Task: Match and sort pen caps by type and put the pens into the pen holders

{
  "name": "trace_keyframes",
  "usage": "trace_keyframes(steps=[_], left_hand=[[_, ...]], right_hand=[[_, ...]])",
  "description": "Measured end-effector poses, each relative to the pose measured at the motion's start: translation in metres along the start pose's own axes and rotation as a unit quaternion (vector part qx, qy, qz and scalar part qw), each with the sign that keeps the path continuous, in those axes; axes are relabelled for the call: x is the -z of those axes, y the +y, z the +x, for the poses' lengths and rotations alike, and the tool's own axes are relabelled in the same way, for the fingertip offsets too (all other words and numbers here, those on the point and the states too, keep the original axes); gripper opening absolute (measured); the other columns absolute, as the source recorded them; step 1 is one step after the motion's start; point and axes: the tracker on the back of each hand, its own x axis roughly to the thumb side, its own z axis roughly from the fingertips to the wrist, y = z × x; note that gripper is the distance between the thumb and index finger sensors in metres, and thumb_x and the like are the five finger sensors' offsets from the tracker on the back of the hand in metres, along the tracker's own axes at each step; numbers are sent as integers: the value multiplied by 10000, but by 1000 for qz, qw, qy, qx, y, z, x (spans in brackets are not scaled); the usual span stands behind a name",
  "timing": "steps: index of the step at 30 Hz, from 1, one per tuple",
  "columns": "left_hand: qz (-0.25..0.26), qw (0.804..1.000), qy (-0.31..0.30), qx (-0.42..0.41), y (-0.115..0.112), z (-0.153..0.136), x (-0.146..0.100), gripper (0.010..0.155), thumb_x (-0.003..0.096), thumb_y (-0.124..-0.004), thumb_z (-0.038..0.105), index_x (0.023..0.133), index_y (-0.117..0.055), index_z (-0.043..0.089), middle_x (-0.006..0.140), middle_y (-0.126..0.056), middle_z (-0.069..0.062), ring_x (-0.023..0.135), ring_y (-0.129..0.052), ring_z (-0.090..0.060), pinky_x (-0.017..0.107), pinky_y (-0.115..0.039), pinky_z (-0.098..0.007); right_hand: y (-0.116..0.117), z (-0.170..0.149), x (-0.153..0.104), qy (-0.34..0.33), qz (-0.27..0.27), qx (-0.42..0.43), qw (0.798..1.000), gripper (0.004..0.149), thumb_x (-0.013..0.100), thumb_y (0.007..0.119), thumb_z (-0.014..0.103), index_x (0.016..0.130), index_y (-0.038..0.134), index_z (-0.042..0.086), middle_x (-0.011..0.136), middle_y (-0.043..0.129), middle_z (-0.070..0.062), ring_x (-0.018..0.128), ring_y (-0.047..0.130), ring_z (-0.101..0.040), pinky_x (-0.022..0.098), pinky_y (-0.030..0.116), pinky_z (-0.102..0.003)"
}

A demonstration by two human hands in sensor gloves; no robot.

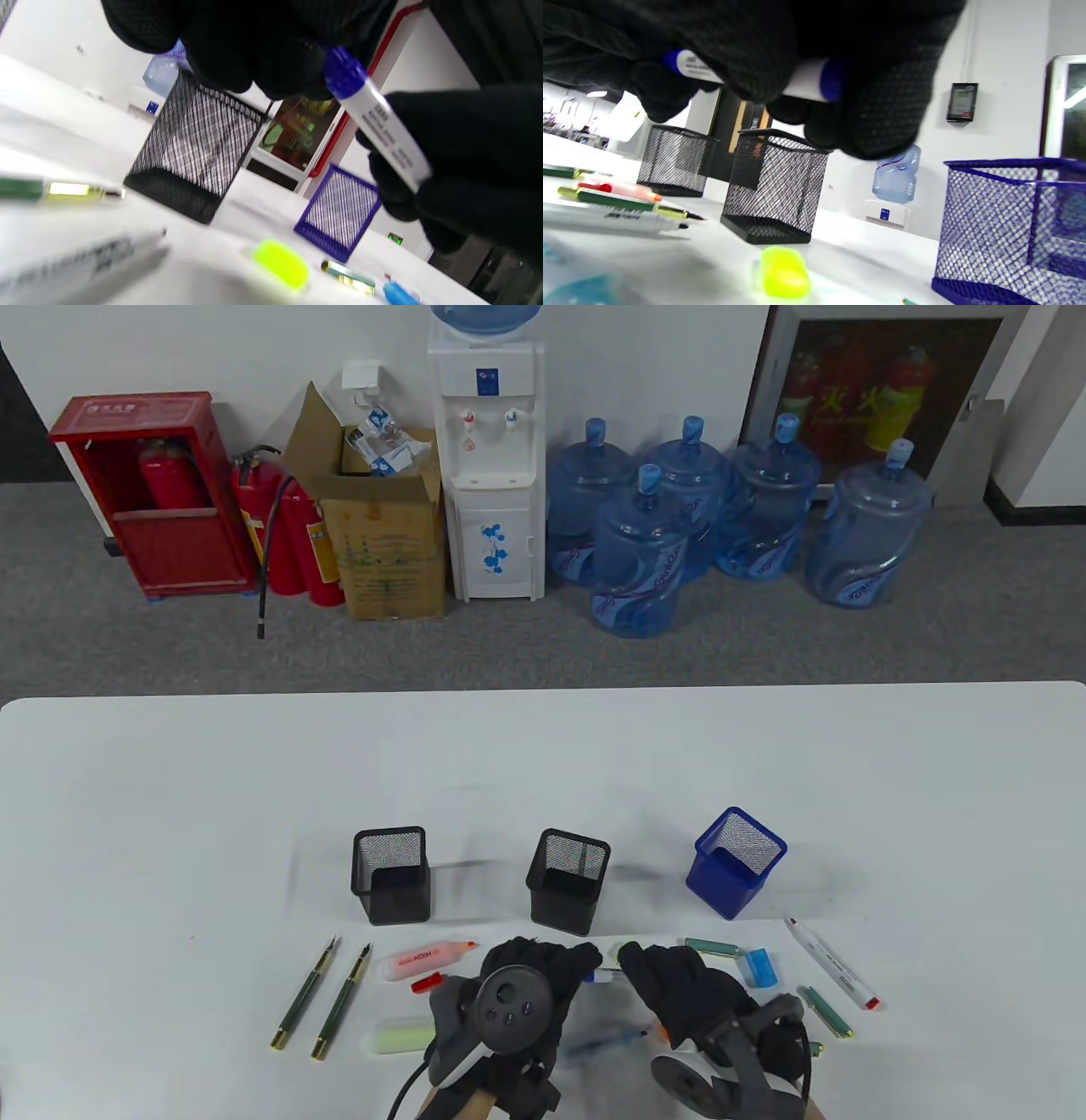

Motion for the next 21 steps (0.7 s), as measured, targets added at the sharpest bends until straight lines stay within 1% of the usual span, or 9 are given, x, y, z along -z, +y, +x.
trace_keyframes(steps=[1,2,4,6,8,11,15,18,21], left_hand=[[10,1000,-6,14,11,2,1,473,430,-719,338,882,-856,357,740,-987,19,678,-931,-277,740,-664,-569],[17,999,-7,33,19,4,2,473,432,-721,340,885,-853,351,742,-984,16,681,-929,-281,742,-656,-574],[47,990,-2,130,51,4,2,473,429,-720,350,885,-846,363,747,-979,27,697,-926,-275,747,-651,-577],[87,970,9,226,81,-1,0,472,428,-722,365,883,-846,372,752,-978,37,708,-929,-267,742,-656,-582],[115,943,47,308,113,-12,-2,469,432,-723,371,885,-843,377,766,-968,34,722,-920,-274,744,-647,-587],[135,914,104,367,140,-31,-1,464,437,-728,378,888,-841,380,781,-958,33,733,-911,-274,751,-639,-585],[120,894,164,399,146,-56,10,461,439,-733,378,886,-844,375,782,-954,24,736,-903,-283,753,-630,-591],[101,885,187,416,135,-66,19,458,439,-735,379,883,-847,378,782,-955,23,741,-900,-283,759,-625,-589],[82,877,191,434,115,-75,28,458,437,-735,382,881,-846,384,785,-952,29,747,-898,-280,764,-621,-587]], right_hand=[[0,-2,0,10,-6,6,1000,618,406,786,364,999,650,255,923,852,36,777,988,-172,491,994,-282],[0,-3,-1,18,-6,10,1000,699,402,777,425,1039,576,219,999,771,-9,870,900,-232,566,926,-371],[0,-10,-4,25,-11,-18,999,758,402,760,461,1066,511,194,1047,700,-37,923,820,-272,599,872,-412],[2,-18,-6,31,-5,-36,999,757,403,752,475,1066,516,194,1045,706,-39,915,823,-271,610,857,-427],[5,-29,-9,51,4,-21,998,747,406,749,475,1063,528,196,1043,712,-35,917,820,-274,626,838,-451],[8,-36,-10,59,8,-24,998,745,405,751,474,1062,531,199,1039,719,-33,919,819,-275,632,832,-462],[10,-36,-11,55,15,-30,998,738,406,750,474,1059,540,202,1038,723,-33,923,816,-275,637,826,-469],[9,-36,-10,54,15,-31,998,739,405,751,475,1059,540,205,1038,724,-27,921,820,-272,637,826,-470],[8,-36,-10,52,18,-33,998,735,405,750,477,1057,545,207,1037,727,-27,920,822,-271,637,827,-471]])
